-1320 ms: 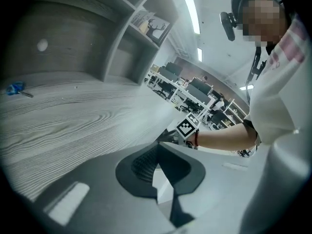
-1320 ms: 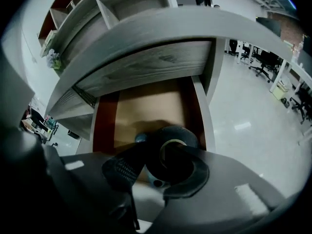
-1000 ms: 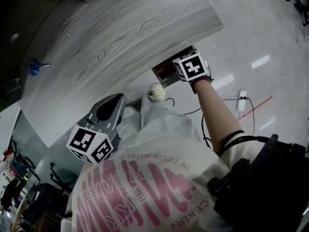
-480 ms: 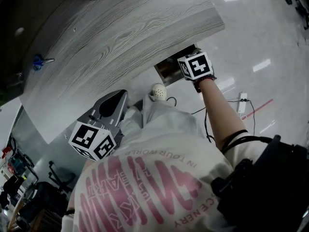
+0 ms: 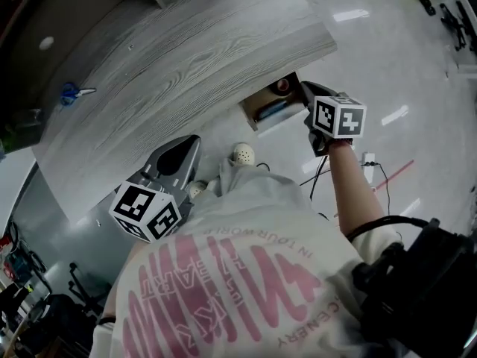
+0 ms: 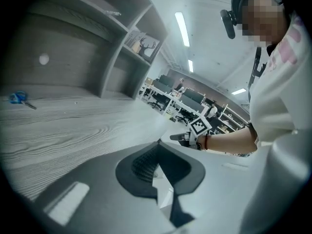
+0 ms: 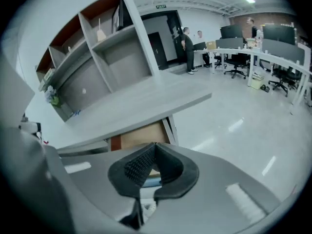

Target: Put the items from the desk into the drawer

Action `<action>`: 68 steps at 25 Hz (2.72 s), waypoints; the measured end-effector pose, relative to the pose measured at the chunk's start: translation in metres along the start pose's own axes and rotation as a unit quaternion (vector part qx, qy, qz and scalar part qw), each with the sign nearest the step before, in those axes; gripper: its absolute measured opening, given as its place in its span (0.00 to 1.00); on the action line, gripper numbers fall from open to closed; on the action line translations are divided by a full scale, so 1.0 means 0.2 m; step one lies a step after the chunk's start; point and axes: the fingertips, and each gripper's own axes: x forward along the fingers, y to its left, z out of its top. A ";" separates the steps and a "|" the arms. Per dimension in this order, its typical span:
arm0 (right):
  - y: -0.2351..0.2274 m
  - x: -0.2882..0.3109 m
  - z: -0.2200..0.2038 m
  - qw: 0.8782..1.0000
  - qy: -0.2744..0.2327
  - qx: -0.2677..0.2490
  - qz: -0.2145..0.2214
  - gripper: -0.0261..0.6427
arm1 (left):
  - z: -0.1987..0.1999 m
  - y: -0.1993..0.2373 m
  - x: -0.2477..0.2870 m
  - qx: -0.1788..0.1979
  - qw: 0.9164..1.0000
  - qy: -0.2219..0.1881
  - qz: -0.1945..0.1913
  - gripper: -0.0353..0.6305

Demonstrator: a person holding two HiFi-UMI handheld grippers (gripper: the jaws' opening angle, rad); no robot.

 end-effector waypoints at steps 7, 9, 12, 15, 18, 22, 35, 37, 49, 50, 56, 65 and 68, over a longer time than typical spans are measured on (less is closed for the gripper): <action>0.48 -0.32 0.22 0.992 -0.097 0.020 0.079 0.04 | 0.02 0.09 -0.31 -0.012 0.998 -0.052 0.016 0.08; 0.68 -0.38 0.27 0.989 -0.112 -0.024 0.095 0.04 | 0.03 0.11 -0.42 -0.008 0.998 -0.064 0.024 0.08; 0.95 -0.45 0.26 0.982 -0.115 -0.111 0.096 0.04 | 0.02 0.14 -0.61 -0.009 0.996 -0.079 0.033 0.08; 1.21 -0.49 0.24 0.970 -0.116 -0.188 0.100 0.04 | 0.01 0.16 -0.78 -0.004 0.994 -0.098 0.040 0.08; 1.45 -0.54 0.22 0.960 -0.123 -0.222 0.120 0.04 | 0.01 0.19 -0.93 0.001 0.992 -0.117 0.047 0.08; 1.77 -0.64 0.19 0.949 -0.142 -0.222 0.173 0.04 | 0.00 0.24 -1.12 0.000 0.989 -0.141 0.054 0.08; 2.56 -0.88 -0.06 0.886 -0.172 -0.289 0.319 0.04 | -0.05 0.31 -1.63 0.047 0.978 -0.195 0.058 0.08; 2.65 -0.90 -0.08 0.866 -0.177 -0.342 0.320 0.04 | -0.05 0.34 -1.69 0.047 0.976 -0.204 0.067 0.08; 2.88 -0.93 -0.10 0.831 -0.177 -0.404 0.339 0.04 | -0.09 0.44 -1.87 0.045 0.972 -0.208 0.101 0.08; 2.89 -0.92 -0.10 0.831 -0.177 -0.406 0.338 0.04 | -0.09 0.45 -1.88 0.044 0.972 -0.209 0.102 0.08; 2.93 -0.88 -0.09 0.834 -0.180 -0.403 0.332 0.04 | -0.09 0.48 -2.00 0.030 0.964 -0.247 0.097 0.08; 2.92 -0.67 -0.04 0.858 -0.154 -0.379 0.310 0.05 | -0.15 0.62 -2.07 0.001 0.958 -0.252 0.139 0.08; 2.95 -0.59 0.04 0.857 -0.154 -0.357 0.339 0.05 | -0.13 0.68 -2.09 -0.024 0.954 -0.256 0.154 0.08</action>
